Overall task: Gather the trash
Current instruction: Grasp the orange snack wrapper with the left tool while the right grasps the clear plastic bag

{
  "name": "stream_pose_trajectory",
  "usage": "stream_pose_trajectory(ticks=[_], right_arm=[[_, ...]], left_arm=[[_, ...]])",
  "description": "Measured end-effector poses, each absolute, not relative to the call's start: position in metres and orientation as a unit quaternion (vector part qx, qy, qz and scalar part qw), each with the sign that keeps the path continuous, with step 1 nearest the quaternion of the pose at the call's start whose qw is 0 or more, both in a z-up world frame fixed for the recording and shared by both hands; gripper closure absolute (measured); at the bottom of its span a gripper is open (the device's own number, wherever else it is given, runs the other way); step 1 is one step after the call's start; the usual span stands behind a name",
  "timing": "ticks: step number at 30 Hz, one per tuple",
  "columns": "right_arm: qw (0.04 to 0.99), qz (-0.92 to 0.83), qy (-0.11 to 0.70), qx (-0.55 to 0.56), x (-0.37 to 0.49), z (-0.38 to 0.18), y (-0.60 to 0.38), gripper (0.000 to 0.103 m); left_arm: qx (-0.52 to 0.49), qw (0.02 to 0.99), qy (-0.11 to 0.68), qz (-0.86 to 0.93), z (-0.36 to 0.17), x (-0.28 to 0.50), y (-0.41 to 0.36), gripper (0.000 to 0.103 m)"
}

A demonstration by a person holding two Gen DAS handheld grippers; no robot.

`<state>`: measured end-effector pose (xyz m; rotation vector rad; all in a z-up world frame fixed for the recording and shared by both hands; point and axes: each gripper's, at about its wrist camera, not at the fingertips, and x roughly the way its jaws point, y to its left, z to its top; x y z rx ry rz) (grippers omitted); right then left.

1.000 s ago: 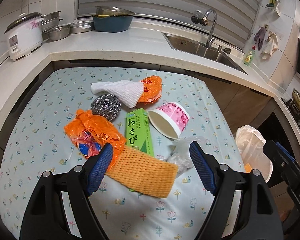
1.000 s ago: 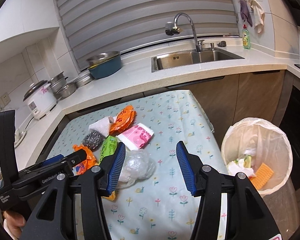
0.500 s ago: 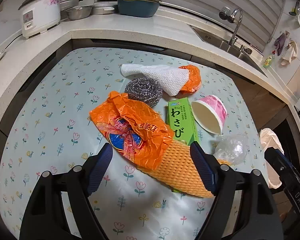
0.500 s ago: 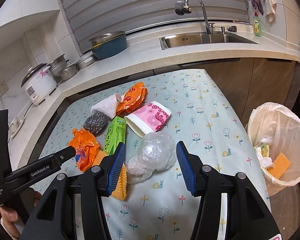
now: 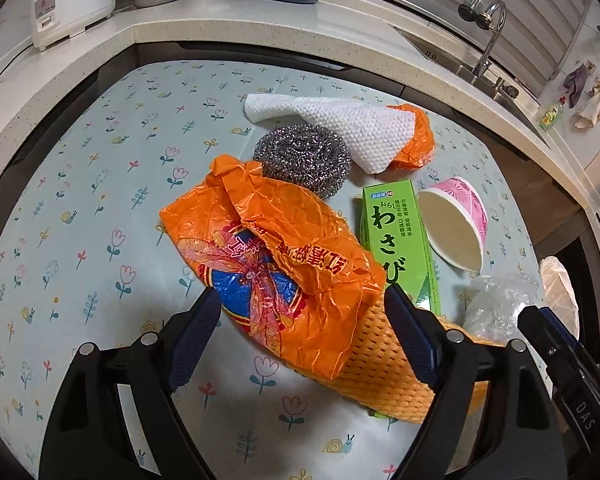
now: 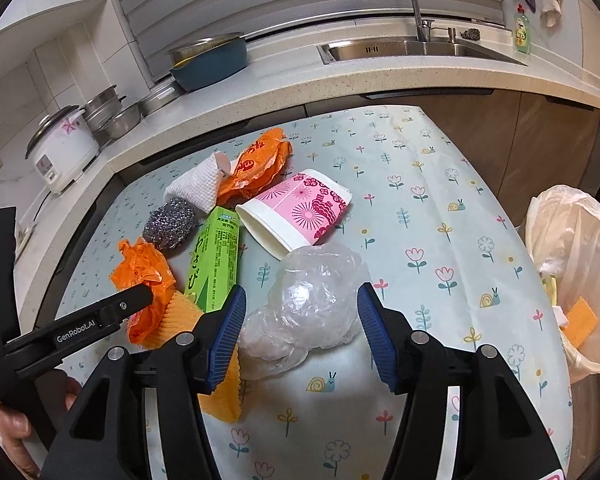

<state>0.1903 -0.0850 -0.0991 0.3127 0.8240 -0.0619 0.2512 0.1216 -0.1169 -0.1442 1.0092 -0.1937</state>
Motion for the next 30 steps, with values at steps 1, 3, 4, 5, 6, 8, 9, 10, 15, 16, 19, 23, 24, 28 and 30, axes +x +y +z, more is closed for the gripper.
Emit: stream_pose_trajectory(ticks=[1,3,4,5,6,8,9,10,15,16,19,23,24,28,30], right_arm=[[0.903,-0.030,0.401,0.151,0.193,-0.102,-0.085,0.046],[0.900,-0.030,0.407,0.151,0.196,-0.106,-0.085,0.046],[0.899,-0.030,0.409,0.151,0.197,-0.108,-0.086,0.046],[0.898,-0.031,0.411,0.151,0.199,-0.111,-0.086,0.046],[0.898,-0.030,0.413,0.151,0.200,-0.113,-0.086,0.046],[0.895,-0.030,0.418,0.153,0.202,-0.117,-0.087,0.046],[0.894,-0.030,0.419,0.155,0.202,-0.120,-0.087,0.046],[0.893,-0.030,0.420,0.158,0.202,-0.122,-0.088,0.046],[0.893,-0.031,0.416,0.169,0.199,-0.121,-0.093,0.066],[0.895,-0.031,0.412,0.170,0.198,-0.118,-0.093,0.070],[0.903,-0.032,0.393,0.170,0.191,-0.105,-0.097,0.072],[0.914,-0.034,0.366,0.173,0.178,-0.082,-0.104,0.073],[0.916,-0.034,0.360,0.176,0.175,-0.076,-0.107,0.073],[0.924,-0.035,0.335,0.183,0.160,-0.054,-0.118,0.073],[0.928,-0.036,0.323,0.184,0.151,-0.043,-0.125,0.073]], left_arm=[[-0.068,0.867,0.484,-0.094,-0.119,0.253,0.120,0.032],[-0.071,0.863,0.489,-0.103,-0.122,0.257,0.118,0.041],[-0.071,0.862,0.490,-0.105,-0.124,0.258,0.117,0.048],[-0.072,0.862,0.490,-0.107,-0.124,0.259,0.117,0.052],[-0.073,0.861,0.491,-0.112,-0.125,0.260,0.116,0.061],[-0.073,0.859,0.492,-0.118,-0.124,0.260,0.114,0.078],[-0.072,0.860,0.490,-0.120,-0.123,0.260,0.113,0.079],[-0.070,0.862,0.487,-0.120,-0.122,0.259,0.112,0.080],[-0.061,0.872,0.470,-0.123,-0.109,0.253,0.108,0.083],[-0.060,0.874,0.466,-0.124,-0.105,0.251,0.107,0.084],[-0.056,0.882,0.452,-0.125,-0.091,0.245,0.104,0.084],[-0.054,0.892,0.431,-0.129,-0.069,0.233,0.098,0.084],[-0.053,0.894,0.424,-0.132,-0.062,0.230,0.096,0.084],[-0.050,0.902,0.404,-0.147,-0.039,0.214,0.084,0.086],[-0.047,0.905,0.394,-0.156,-0.028,0.208,0.075,0.086]])
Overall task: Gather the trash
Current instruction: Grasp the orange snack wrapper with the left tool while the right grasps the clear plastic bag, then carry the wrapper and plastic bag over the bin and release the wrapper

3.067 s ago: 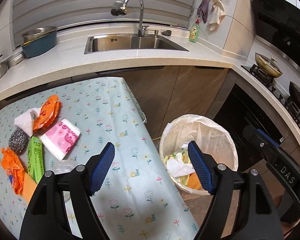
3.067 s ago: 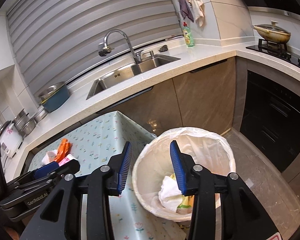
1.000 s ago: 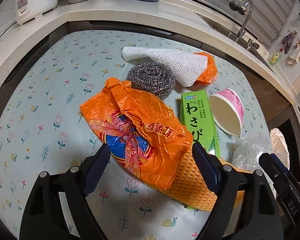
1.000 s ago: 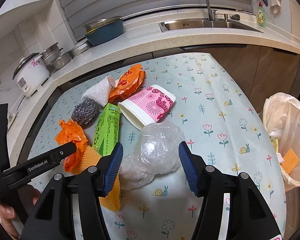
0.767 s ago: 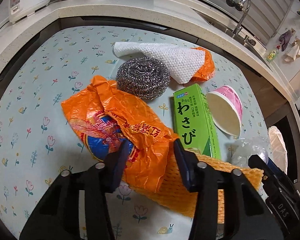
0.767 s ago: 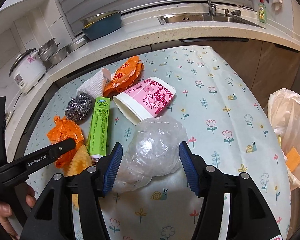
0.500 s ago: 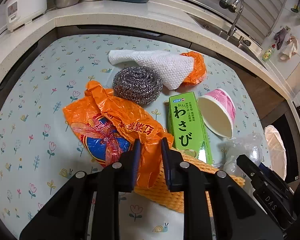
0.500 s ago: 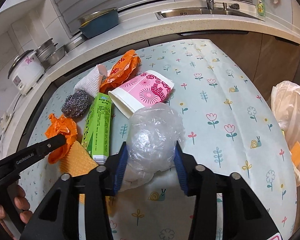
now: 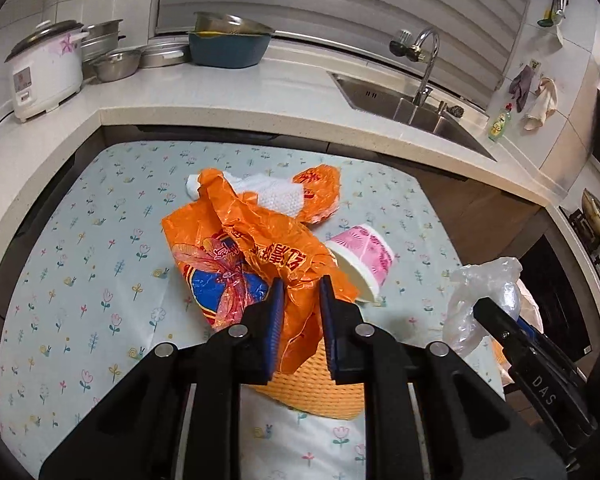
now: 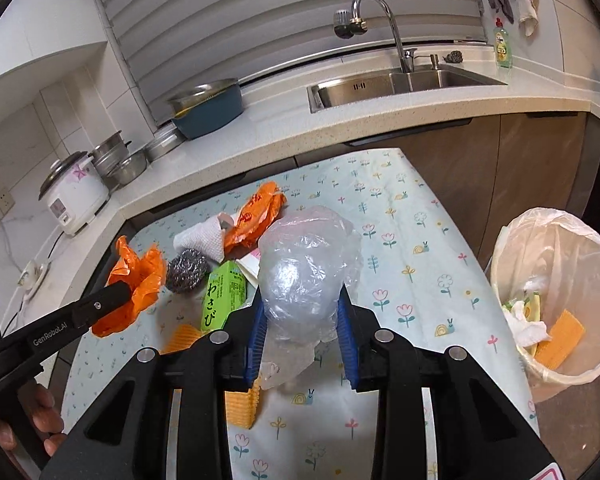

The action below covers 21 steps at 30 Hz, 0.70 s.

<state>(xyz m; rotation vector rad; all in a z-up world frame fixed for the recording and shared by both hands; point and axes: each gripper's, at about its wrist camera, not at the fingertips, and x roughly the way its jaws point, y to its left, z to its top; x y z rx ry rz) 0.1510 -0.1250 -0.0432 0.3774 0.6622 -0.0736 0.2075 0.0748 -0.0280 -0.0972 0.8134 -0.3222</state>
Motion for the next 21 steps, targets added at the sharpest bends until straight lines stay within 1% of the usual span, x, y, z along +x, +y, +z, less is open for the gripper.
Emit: stream_pose_trajectory(ticks=[9,21], right_arm=[[0.937,-0.060,0.284,0.195,0.112,-0.013,-0.166,0.073],[0.934,-0.117,0.258,0.218,0.057,-0.006,-0.238,0.073]], left_arm=[[-0.017,0.907,0.366,-0.209,0.006,0.170,0.014,0.086],[0.025,0.889,0.362,-0.279,0.014,0.127,-0.079,0.086]])
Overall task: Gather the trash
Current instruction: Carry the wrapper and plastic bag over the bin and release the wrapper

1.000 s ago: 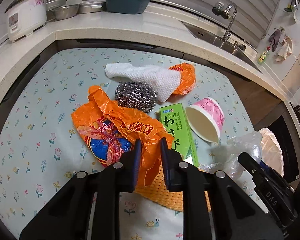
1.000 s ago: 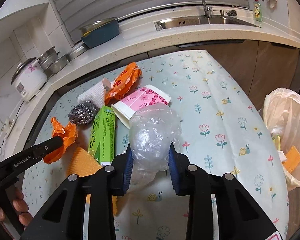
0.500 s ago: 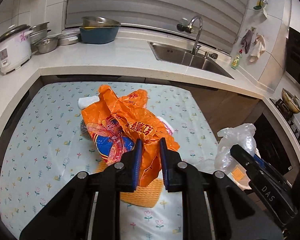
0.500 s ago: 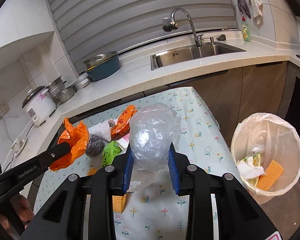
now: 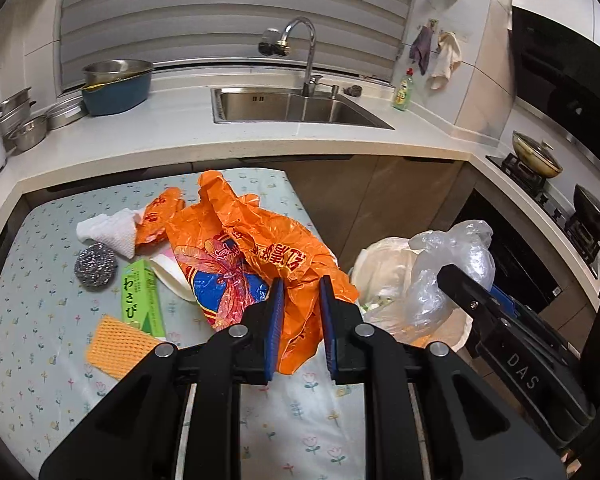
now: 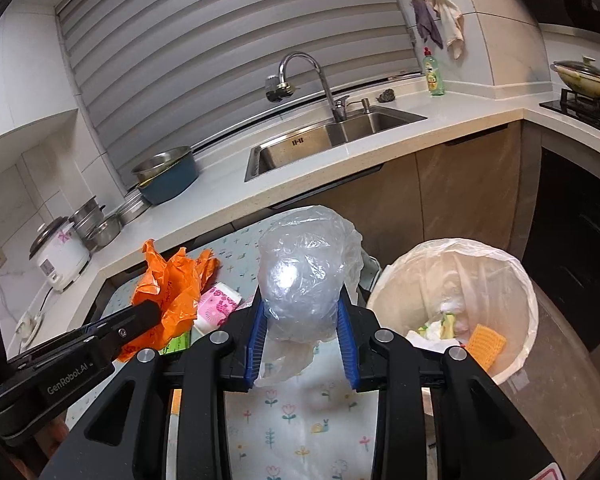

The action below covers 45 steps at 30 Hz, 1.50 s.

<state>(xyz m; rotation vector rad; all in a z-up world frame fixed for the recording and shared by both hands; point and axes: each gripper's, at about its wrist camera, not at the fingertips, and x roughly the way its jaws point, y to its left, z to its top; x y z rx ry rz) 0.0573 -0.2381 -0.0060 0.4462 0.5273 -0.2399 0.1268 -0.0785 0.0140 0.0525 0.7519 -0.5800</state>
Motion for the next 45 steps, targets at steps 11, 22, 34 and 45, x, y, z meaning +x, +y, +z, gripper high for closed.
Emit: stream_pose_trajectory(ticks=[11,22,34,45], right_arm=[[0.919,-0.184,0.246,0.248,0.013,-0.015,-0.306,0.072],[0.903,-0.228,0.246,0.270,-0.002,-0.034,-0.348,0.072],[0.897,-0.236,0.257,0.273,0.008,-0.047,-0.360,0.072],[0.899,-0.218,0.273,0.265,0.031,-0.055,-0.353,0.072]], left_arm=[[0.051,0.845,0.387,-0.365,-0.001,0.105,-0.165,0.086],[0.077,0.802,0.410,-0.429,-0.026,0.101,-0.241,0.085],[0.082,0.807,0.408,-0.419,-0.043,0.123,-0.259,0.065],[0.072,0.826,0.410,-0.379,-0.048,0.143,-0.232,0.063]])
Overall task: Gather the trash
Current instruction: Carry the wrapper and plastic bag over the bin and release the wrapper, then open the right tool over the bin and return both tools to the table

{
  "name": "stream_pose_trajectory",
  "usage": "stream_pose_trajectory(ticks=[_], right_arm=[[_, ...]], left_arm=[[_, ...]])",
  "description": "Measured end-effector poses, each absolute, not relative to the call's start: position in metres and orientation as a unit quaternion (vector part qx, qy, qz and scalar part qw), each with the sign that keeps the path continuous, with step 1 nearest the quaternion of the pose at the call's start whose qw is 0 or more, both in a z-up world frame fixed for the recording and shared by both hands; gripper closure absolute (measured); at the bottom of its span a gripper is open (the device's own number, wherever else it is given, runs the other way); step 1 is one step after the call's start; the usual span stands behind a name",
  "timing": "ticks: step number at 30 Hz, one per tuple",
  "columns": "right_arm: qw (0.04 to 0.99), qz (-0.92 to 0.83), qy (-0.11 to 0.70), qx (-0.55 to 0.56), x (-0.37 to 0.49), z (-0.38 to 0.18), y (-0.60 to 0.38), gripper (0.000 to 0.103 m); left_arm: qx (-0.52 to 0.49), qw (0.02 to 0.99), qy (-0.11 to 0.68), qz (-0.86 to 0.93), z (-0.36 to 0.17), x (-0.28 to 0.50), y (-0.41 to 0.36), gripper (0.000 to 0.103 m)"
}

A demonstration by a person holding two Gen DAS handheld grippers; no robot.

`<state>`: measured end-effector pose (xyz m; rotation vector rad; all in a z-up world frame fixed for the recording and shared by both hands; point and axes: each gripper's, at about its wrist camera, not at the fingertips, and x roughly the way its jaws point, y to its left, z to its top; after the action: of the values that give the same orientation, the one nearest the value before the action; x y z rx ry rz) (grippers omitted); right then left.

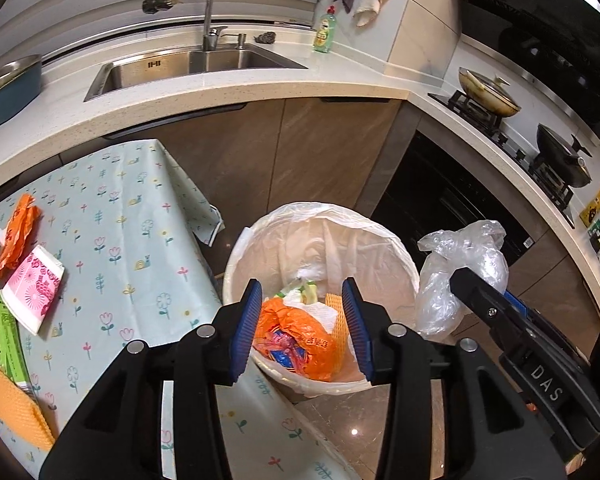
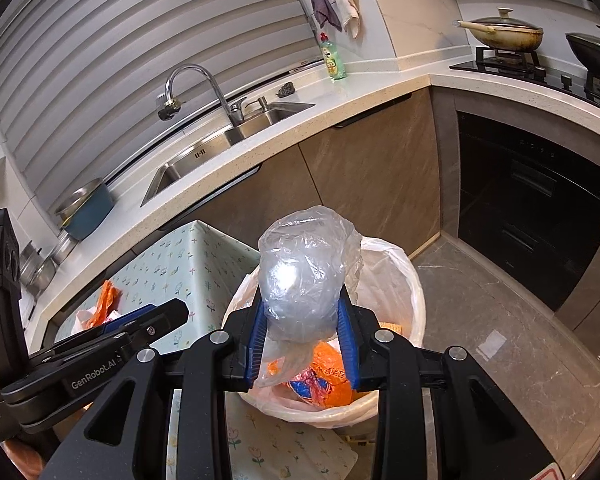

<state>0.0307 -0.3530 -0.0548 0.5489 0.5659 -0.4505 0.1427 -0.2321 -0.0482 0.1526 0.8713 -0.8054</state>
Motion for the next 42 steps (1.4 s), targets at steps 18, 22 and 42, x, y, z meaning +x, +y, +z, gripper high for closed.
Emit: stream_pose_trajectory(ticks=[18,22,42], right_arm=[[0.907,-0.217,0.276,0.233,0.063,-0.048,-0.332,0.047],[0.911,-0.206,0.274,0.230,0.066,-0.041,-0.320,0.047],[0.934,-0.134,0.270,0.193,0.077,-0.009,-0.230,0.045]], left_arm=[[0.063,0.860,0.392,-0.320,-0.041,0.159,-0.187,0.039],[0.053,0.865,0.394,-0.307,-0.039,0.161,-0.171,0.036],[0.009,0.890,0.384,-0.244,-0.020,0.160,-0.073,0.032]])
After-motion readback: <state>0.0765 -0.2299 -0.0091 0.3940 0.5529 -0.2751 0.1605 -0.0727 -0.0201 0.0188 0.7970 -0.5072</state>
